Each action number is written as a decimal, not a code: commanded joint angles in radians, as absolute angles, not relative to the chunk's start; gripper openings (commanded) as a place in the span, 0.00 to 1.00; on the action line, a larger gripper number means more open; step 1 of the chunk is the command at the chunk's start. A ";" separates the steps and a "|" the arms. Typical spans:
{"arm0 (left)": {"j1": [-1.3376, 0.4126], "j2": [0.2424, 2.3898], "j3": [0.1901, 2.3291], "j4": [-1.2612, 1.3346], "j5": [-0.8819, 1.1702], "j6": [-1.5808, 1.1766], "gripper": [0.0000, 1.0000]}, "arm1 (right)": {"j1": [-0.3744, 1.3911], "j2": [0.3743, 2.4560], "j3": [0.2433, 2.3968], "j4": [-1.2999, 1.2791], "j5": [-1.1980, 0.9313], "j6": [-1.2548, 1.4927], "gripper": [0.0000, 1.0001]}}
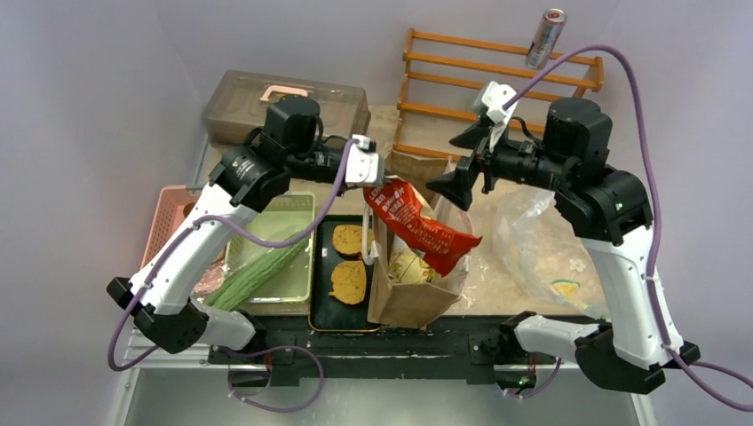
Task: Untie the knot of the grocery bags and take out the mixed food
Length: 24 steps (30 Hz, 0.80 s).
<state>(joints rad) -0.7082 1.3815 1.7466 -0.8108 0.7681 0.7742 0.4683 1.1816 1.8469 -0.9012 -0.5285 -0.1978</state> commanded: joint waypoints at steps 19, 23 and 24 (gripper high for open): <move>-0.521 1.311 1.784 -0.337 0.684 0.153 0.00 | 0.476 1.103 1.695 -1.009 -0.487 -0.323 0.04; -0.483 1.305 1.776 -0.310 0.730 0.104 0.00 | 0.474 1.082 1.668 -0.950 -0.420 -0.329 0.00; -0.483 1.307 1.780 -0.310 0.741 0.097 0.00 | 0.475 1.085 1.669 -0.937 -0.416 -0.328 0.00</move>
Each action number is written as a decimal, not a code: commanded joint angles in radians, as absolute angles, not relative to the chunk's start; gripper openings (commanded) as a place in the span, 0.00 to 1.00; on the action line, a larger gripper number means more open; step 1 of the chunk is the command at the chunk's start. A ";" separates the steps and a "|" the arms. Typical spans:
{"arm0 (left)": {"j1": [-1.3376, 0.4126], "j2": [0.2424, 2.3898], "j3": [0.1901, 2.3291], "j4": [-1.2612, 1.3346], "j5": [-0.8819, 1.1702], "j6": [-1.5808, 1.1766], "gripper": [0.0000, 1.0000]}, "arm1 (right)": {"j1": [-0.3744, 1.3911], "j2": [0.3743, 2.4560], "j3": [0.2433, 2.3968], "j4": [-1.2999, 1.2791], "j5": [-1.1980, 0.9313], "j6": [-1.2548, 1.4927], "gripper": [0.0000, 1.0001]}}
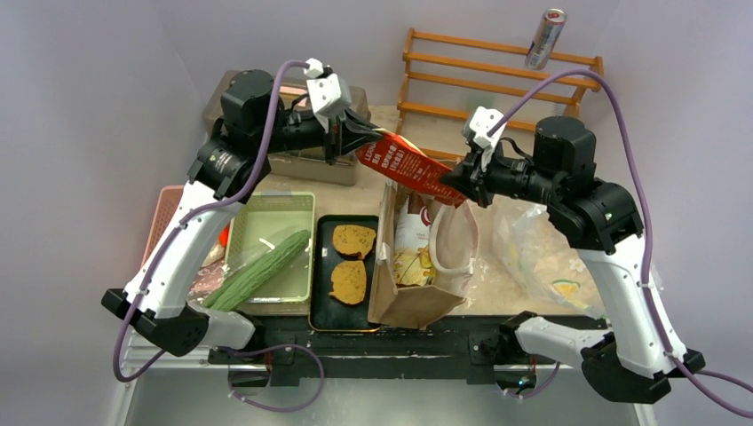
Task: Untie the knot of the grocery bags and take out the mixed food
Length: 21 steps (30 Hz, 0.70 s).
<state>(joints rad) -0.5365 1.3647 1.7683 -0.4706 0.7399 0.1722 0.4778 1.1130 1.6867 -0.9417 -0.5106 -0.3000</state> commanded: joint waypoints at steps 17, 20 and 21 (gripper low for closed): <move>-0.334 1.397 1.885 0.120 0.865 -0.410 0.00 | 0.473 0.824 1.339 -0.371 -0.280 -0.253 0.99; -0.305 1.429 1.937 0.133 0.984 -0.461 0.00 | 0.473 0.803 1.309 -0.310 -0.231 -0.275 0.99; -0.298 1.440 1.953 0.134 1.013 -0.489 0.00 | 0.473 0.808 1.316 -0.299 -0.235 -0.284 0.99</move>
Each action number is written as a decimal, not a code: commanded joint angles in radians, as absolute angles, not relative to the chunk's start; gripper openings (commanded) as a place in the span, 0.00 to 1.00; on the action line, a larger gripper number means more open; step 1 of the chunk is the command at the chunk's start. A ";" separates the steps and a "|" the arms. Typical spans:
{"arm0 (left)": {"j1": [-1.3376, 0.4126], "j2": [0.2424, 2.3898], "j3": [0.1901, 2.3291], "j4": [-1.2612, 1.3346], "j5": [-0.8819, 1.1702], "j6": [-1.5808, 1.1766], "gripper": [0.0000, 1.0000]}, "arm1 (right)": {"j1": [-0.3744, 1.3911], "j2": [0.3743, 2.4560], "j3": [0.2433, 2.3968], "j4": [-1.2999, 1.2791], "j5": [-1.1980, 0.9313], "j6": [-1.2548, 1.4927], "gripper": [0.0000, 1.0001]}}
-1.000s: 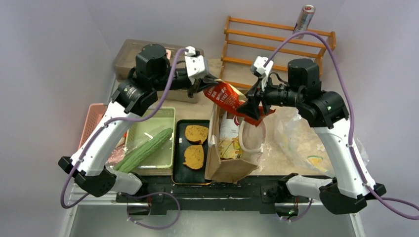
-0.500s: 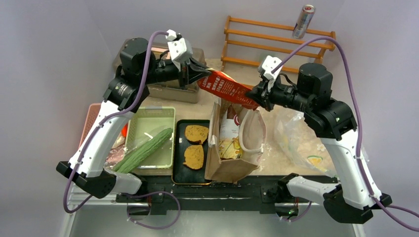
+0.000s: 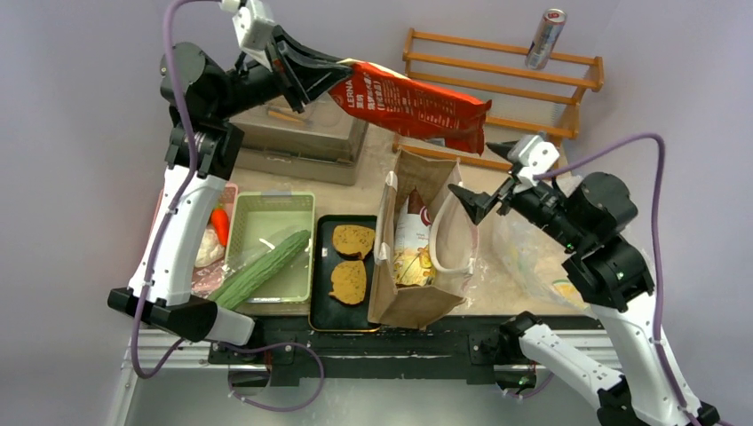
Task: Untie the knot of the grocery bags and take out the mixed food
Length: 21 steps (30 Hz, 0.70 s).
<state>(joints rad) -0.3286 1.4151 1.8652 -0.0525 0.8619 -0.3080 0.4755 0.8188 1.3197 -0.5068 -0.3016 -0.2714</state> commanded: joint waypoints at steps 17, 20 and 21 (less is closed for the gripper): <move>-0.306 1.470 1.899 0.207 1.054 -0.667 0.00 | 0.474 0.974 1.439 -0.165 -0.557 -0.233 0.94; -0.306 1.472 1.881 0.218 1.021 -0.681 0.00 | 0.475 0.986 1.442 -0.173 -0.610 -0.204 0.72; -0.308 1.475 1.881 0.221 1.013 -0.691 0.00 | 0.475 0.992 1.444 -0.179 -0.611 -0.205 0.59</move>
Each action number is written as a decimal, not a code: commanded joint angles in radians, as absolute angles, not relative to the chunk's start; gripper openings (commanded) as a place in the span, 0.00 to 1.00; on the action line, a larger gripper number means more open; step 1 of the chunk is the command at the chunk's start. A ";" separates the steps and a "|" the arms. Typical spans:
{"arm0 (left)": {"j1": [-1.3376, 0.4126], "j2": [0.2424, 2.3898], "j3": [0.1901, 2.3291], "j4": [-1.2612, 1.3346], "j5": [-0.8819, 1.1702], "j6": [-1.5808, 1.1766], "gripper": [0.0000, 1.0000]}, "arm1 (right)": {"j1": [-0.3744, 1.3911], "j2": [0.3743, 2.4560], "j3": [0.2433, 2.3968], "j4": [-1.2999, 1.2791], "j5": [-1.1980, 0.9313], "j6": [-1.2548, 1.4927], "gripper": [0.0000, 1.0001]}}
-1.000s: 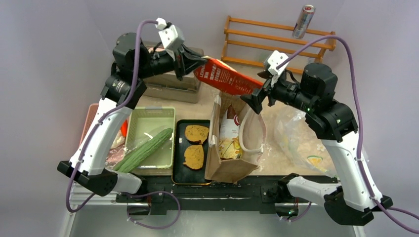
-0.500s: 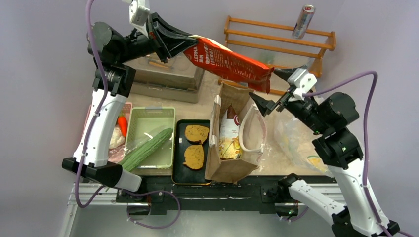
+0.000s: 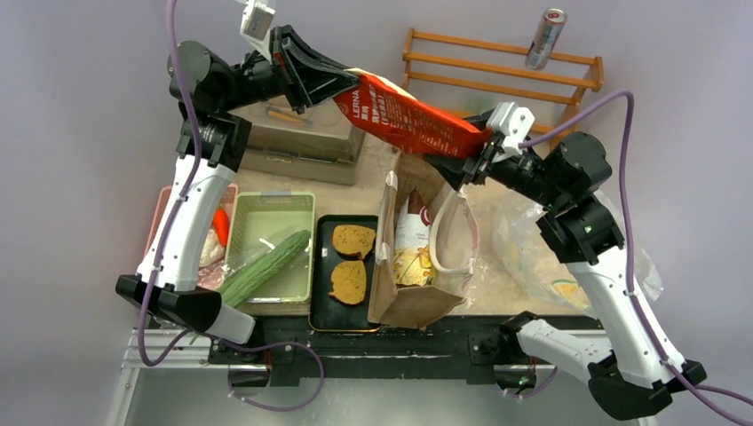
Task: Untie the knot of the grocery bags and take out the mixed food
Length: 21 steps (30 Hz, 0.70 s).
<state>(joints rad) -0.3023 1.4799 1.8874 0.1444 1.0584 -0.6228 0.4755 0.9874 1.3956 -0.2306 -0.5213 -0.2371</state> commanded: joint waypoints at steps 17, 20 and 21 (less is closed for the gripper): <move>-0.186 1.401 1.779 -0.153 0.777 -0.379 1.00 | 0.473 1.060 1.459 -0.249 -0.006 -0.749 0.00; -0.181 1.392 1.763 -0.169 0.760 -0.371 1.00 | 0.464 1.079 1.413 -0.213 0.055 -0.869 0.00; -0.181 1.390 1.759 -0.172 0.765 -0.371 1.00 | 0.459 1.090 1.400 -0.212 0.066 -0.906 0.00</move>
